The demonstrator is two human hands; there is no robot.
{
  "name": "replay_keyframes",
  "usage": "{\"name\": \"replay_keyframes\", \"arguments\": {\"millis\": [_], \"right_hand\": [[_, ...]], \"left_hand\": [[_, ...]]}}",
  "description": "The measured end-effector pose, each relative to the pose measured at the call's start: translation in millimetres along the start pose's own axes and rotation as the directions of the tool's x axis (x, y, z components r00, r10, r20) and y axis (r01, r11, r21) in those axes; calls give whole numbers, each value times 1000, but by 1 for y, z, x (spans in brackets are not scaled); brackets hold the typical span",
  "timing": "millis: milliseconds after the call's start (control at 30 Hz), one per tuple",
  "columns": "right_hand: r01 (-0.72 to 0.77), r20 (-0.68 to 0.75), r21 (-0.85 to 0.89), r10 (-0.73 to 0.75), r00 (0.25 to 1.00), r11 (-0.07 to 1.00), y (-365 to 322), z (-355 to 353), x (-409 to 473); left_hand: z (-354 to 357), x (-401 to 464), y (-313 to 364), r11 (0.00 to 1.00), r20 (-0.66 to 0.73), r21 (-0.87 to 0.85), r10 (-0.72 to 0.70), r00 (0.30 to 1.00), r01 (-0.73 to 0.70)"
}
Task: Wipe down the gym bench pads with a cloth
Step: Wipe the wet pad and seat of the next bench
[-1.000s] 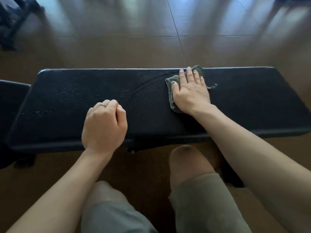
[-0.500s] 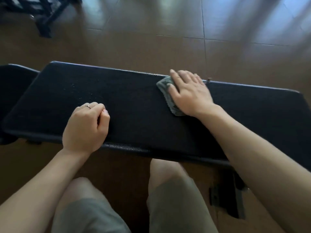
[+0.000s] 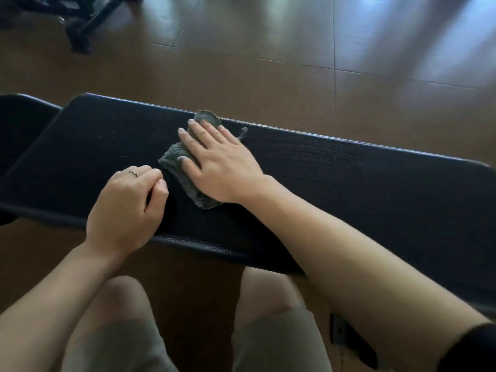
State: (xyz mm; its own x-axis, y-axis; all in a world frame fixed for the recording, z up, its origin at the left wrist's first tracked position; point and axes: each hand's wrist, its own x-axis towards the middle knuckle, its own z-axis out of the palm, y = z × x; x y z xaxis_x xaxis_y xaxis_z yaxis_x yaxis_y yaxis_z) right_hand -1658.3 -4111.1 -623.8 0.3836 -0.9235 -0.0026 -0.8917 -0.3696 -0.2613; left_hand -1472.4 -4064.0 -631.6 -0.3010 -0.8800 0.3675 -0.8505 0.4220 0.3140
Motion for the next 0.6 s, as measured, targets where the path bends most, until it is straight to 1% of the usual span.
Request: {"name": "replay_keyframes", "arguments": {"millis": [33,67,100,133,167,200,233,267,300,333,367,400,467,533,567,600], "right_hand": [[-52,-23,-20,51,998,998,16,-2,-7],[-146,-52,-38,144,988,989,37,-6,-16],[-274,-81,-48,270,959,960,62,-11,-29],[-420,-109,-48,414,904,906,87,-17,-44],[-559,-131,-44,550,825,828,108,-23,-60],[-673,-141,-34,663,736,739,121,-28,-74],[-755,-136,-15,747,651,656,126,-30,-84],[-811,-127,11,805,580,585,122,-29,-86],[-843,-125,35,839,529,536,107,-25,-80],[-852,-132,50,849,511,521,84,-19,-69],[-838,-137,56,835,532,543,55,-12,-54],[-799,-137,58,798,587,598,20,-4,-38],[-651,-134,51,651,747,758,-57,14,-12],[-470,-104,20,470,877,882,-123,29,-5],[-391,-86,6,390,917,920,-143,33,-11],[-335,-73,-15,333,940,942,-151,34,-20]], "left_hand": [[-1,-1,-1,1000,8,-16,15,1000,-15],[-4,-1,-4,999,13,-10,37,999,-37],[-8,-1,-10,997,8,32,69,998,-69],[-14,1,-20,990,-10,106,99,995,-97],[-21,3,-36,980,-35,177,103,994,-95],[-28,5,-55,976,-60,213,64,996,-50],[-35,9,-74,977,-74,210,1,997,15],[-41,12,-91,985,-75,153,-71,995,82],[-43,15,-102,989,-68,64,-126,990,130],[-43,17,-107,989,-56,-21,-148,987,147],[-41,18,-107,991,-54,-58,-124,991,121],[-39,17,-105,996,-53,-50,-70,996,68],[-39,11,-104,1000,-55,-29,-3,998,2],[-43,12,-114,998,-64,-46,-37,997,34],[-46,14,-120,997,-64,-46,-71,995,68],[-48,15,-124,994,-58,-43,-99,993,97]]}}
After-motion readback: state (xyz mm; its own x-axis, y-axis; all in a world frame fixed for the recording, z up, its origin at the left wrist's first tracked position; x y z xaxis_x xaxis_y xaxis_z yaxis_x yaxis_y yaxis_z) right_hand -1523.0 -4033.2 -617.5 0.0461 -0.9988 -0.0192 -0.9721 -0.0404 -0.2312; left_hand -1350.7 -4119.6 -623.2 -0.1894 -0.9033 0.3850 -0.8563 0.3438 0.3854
